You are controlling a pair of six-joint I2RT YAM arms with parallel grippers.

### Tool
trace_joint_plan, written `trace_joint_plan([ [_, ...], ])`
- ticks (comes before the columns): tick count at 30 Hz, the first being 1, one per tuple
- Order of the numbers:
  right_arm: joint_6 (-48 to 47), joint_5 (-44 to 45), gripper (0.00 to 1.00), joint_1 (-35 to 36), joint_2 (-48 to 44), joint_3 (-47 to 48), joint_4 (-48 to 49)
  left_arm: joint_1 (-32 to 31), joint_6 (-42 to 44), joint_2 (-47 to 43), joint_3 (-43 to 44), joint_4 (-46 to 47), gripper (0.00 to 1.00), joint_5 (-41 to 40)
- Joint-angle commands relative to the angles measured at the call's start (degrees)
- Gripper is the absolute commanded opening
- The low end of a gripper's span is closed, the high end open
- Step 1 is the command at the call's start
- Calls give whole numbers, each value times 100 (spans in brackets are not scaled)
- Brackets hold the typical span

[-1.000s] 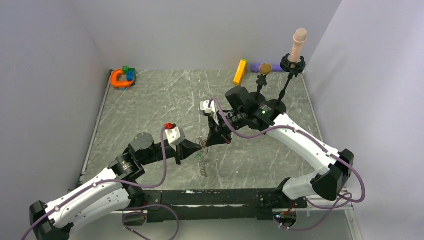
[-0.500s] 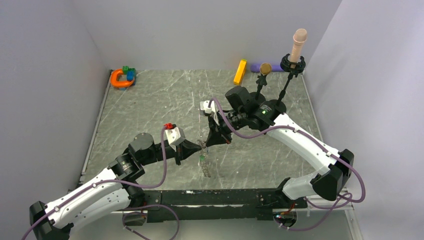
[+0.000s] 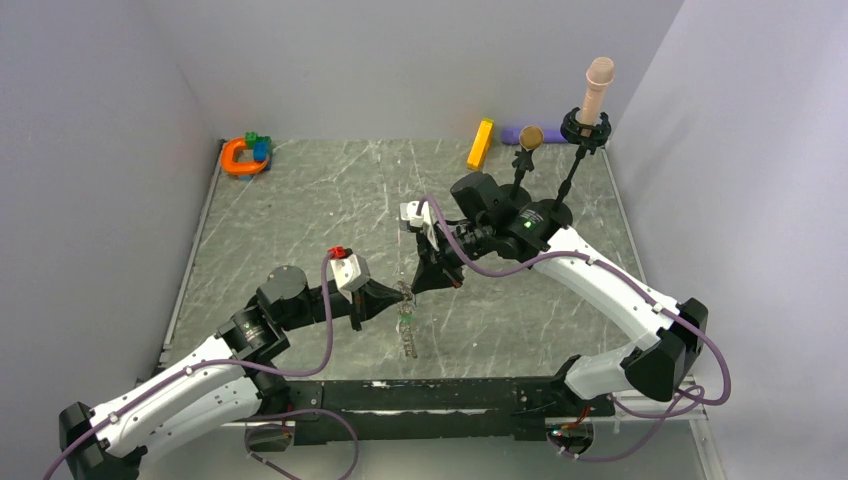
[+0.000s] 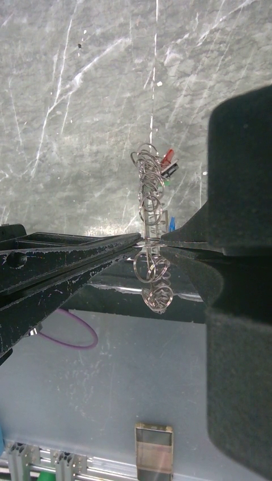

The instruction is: Put the keys on the keyring

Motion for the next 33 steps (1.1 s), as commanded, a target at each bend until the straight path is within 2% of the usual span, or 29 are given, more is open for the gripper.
trace_joint_plan([
  [1,-81,-146,0,37,-10,135,96,-28,-153,-62,195,542,0,157],
  [18,-297,-429,0,50,-36,65,-27,-24,-195,-201,53,859,0,324],
  [33,-562,-637,0,30,-19,358,-250,26,-84,-295,14,454,0,393],
])
